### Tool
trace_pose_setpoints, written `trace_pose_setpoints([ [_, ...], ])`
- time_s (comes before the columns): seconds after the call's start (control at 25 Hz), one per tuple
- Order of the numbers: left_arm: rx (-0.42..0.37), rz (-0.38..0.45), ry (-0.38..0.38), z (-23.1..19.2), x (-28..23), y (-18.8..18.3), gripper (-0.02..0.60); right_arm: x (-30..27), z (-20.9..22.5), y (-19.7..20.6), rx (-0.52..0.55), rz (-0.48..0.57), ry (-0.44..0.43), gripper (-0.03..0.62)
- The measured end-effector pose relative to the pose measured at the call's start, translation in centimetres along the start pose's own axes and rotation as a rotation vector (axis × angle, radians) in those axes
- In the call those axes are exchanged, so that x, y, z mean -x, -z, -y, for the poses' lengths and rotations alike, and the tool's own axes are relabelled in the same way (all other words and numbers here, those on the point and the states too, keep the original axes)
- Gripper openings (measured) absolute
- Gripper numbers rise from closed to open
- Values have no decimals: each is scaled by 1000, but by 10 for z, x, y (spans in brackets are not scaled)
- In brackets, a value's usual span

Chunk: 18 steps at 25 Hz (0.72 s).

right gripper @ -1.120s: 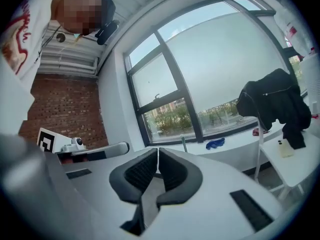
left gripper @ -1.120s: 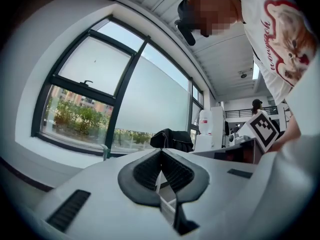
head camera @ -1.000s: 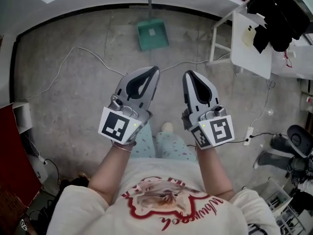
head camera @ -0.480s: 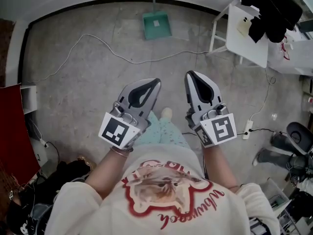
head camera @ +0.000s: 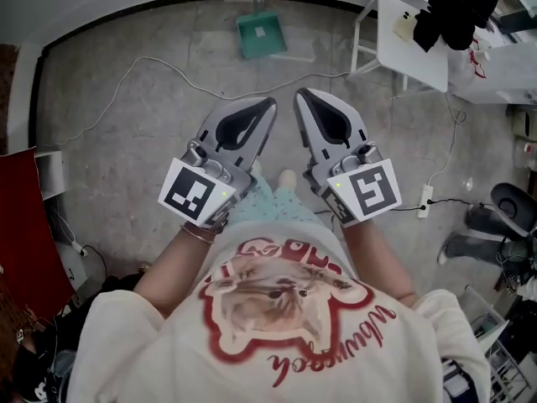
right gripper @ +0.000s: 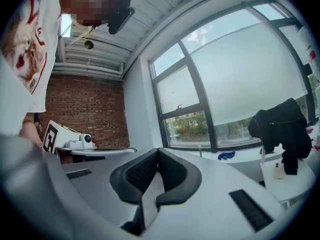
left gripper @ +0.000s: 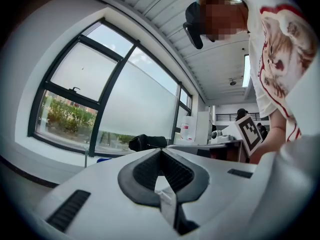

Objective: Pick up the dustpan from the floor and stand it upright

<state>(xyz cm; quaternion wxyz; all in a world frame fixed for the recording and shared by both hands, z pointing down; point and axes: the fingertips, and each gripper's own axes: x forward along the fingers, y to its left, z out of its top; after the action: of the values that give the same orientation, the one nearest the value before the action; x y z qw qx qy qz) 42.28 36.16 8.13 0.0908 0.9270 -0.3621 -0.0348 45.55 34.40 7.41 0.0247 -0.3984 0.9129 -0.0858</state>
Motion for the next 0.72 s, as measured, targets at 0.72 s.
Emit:
trace_pose_setpoints([
  [0.72,-18,27,24,4,18,-31,18,1,-29,-15,69,-47,-16,25],
])
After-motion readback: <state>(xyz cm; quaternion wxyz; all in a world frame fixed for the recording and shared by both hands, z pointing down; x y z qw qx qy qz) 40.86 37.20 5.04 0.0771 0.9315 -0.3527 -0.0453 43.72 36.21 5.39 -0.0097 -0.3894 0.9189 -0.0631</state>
